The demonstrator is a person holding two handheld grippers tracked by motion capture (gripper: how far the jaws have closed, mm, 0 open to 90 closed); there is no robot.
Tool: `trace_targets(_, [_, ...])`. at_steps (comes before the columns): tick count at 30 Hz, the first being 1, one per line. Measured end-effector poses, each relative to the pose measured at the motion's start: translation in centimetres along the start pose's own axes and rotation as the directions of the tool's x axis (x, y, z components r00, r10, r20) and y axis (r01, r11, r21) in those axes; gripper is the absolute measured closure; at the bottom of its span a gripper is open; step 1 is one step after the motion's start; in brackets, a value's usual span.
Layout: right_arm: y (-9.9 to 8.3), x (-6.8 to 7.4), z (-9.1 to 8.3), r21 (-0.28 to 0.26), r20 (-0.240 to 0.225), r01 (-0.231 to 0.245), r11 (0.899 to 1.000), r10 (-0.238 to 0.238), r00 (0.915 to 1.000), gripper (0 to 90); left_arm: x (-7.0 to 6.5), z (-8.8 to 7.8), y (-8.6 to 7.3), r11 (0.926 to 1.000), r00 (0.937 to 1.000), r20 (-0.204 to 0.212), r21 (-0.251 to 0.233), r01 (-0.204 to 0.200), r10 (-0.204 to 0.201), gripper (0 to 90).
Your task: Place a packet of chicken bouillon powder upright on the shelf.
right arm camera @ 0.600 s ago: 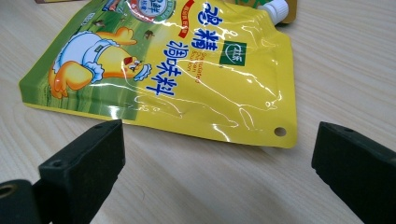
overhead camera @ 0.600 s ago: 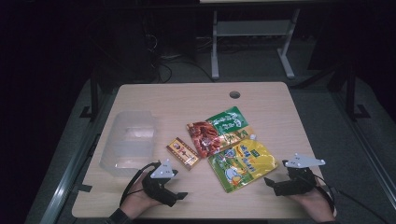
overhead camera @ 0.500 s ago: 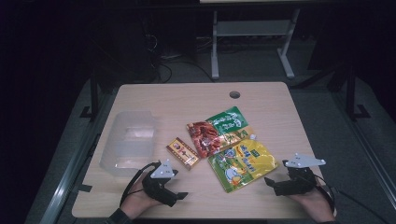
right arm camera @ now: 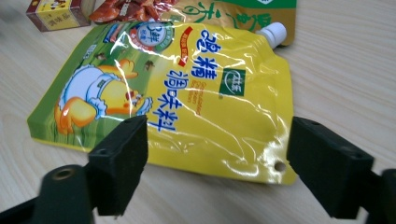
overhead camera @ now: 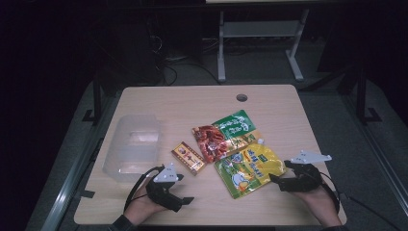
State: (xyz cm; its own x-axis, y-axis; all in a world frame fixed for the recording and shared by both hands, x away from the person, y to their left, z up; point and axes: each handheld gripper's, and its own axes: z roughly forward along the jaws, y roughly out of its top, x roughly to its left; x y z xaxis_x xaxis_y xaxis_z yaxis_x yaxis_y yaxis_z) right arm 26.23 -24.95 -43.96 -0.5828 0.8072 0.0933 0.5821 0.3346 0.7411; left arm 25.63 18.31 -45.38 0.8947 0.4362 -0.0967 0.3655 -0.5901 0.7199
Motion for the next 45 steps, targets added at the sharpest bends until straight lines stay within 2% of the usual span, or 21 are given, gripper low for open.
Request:
trace_targets(2, [0.2,0.1,0.2,0.005,-0.002,0.000,1.000,0.000,1.0000,23.5,0.0,0.0,0.0,1.0000,1.0000,-0.001,-0.003,-0.005,0.005,13.8])
trace_targets(3, [0.4,0.1,0.3,0.010,-0.001,0.001,1.000,-0.001,1.0000,25.6,0.0,-0.1,0.0,1.0000,1.0000,-0.001,-0.004,-0.006,0.006,13.8])
trace_targets(4, [0.7,0.0,0.3,0.009,-0.007,0.002,1.000,-0.002,1.0000,32.4,0.0,-0.1,0.0,1.0000,1.0000,-0.002,-0.006,-0.006,0.006,13.8])
trace_targets(5, [0.7,0.0,0.3,0.009,-0.007,0.002,1.000,-0.002,1.0000,32.4,0.0,-0.1,0.0,1.0000,1.0000,-0.002,-0.006,-0.006,0.006,13.8])
trace_targets(6, [1.1,-0.3,0.3,0.009,-0.025,-0.023,1.000,0.024,0.9994,42.8,0.0,-0.1,0.0,1.0000,1.0000,-0.002,-0.005,-0.007,0.007,13.9])
trace_targets(7, [1.1,-0.3,0.3,0.009,-0.025,-0.023,1.000,0.024,0.9994,42.8,0.0,-0.1,0.0,0.9999,0.9999,-0.002,-0.004,-0.011,0.011,13.9])
trace_targets(11, [2.3,-0.7,0.6,0.020,-0.035,-0.029,0.999,0.030,0.9989,59.7,-0.2,0.0,0.0,0.9999,1.0000,-0.001,-0.016,-0.001,0.001,13.9])
trace_targets(12, [2.7,-1.0,1.0,0.030,-0.038,-0.024,0.999,0.025,0.9990,67.5,-0.2,0.0,0.1,0.9999,1.0000,-0.001,-0.012,-0.005,0.005,13.9])
trace_targets(13, [2.7,-1.0,1.0,0.030,-0.038,-0.024,0.999,0.025,0.9990,67.5,-0.1,0.1,0.1,0.9999,0.9999,0.002,-0.007,-0.014,0.014,13.9])
trace_targets(15, [3.4,-1.4,1.4,0.029,-0.045,-0.025,0.999,0.026,0.9986,76.0,-0.2,0.1,0.1,0.9999,0.9999,0.002,-0.010,-0.014,0.014,13.9])
trace_targets(16, [3.9,-1.7,1.6,0.020,-0.049,-0.030,0.999,0.031,0.9983,83.9,-0.2,0.1,0.2,0.9998,0.9999,0.002,-0.013,-0.017,0.017,13.9])
trace_targets(18, [4.5,-1.9,1.8,0.019,-0.036,-0.033,0.999,0.033,0.9988,87.7,-0.3,0.0,0.2,0.9997,0.9998,0.001,-0.011,-0.020,0.020,13.9])
trace_targets(21, [5.0,-2.0,2.1,0.013,-0.037,-0.030,0.999,0.030,0.9988,89.6,-0.4,0.1,0.2,0.9996,0.9997,0.005,-0.016,-0.023,0.023,13.9])
trace_targets(25, [5.6,-2.7,2.9,0.016,-0.011,-0.038,0.999,0.039,0.9992,89.8,-0.4,0.1,0.1,0.9997,0.9998,0.009,-0.017,-0.018,0.018,13.9])
trace_targets(30, [6.9,-4.1,5.1,0.013,0.030,-0.065,0.998,0.065,0.9975,89.8,-0.5,0.1,0.2,0.9997,0.9998,0.005,-0.013,-0.020,0.020,13.9])
trace_targets(32, [7.0,-4.4,5.6,0.032,0.047,-0.067,0.997,0.065,0.9968,89.8,-0.5,0.1,0.2,0.9997,0.9998,0.002,-0.012,-0.022,0.022,13.9])
trace_targets(34, [7.2,-5.0,6.1,0.014,0.054,-0.064,0.998,0.064,0.9965,89.8,-0.5,0.1,0.2,0.9997,0.9998,0.002,-0.013,-0.020,0.020,13.9])
trace_targets(37, [7.5,-5.5,6.7,0.019,0.067,-0.064,0.998,0.063,0.9957,89.8,-0.4,0.2,0.2,0.9997,0.9997,0.001,-0.009,-0.023,0.023,13.9])
trace_targets(38, [7.6,-5.9,7.5,0.027,0.079,-0.065,0.998,0.063,0.9949,89.8,-0.4,0.2,0.2,0.9997,0.9997,0.001,-0.009,-0.024,0.024,13.9])
trace_targets(42, [7.5,-6.5,8.6,0.037,0.082,-0.077,0.996,0.074,0.9939,89.8,-0.4,0.2,0.2,0.9997,0.9997,0.002,-0.007,-0.024,0.024,14.0])
trace_targets(45, [7.3,-6.7,9.6,0.046,0.075,-0.063,0.997,0.059,0.9955,89.8,-0.4,0.2,0.2,0.9997,0.9997,0.003,-0.006,-0.023,0.023,13.9])
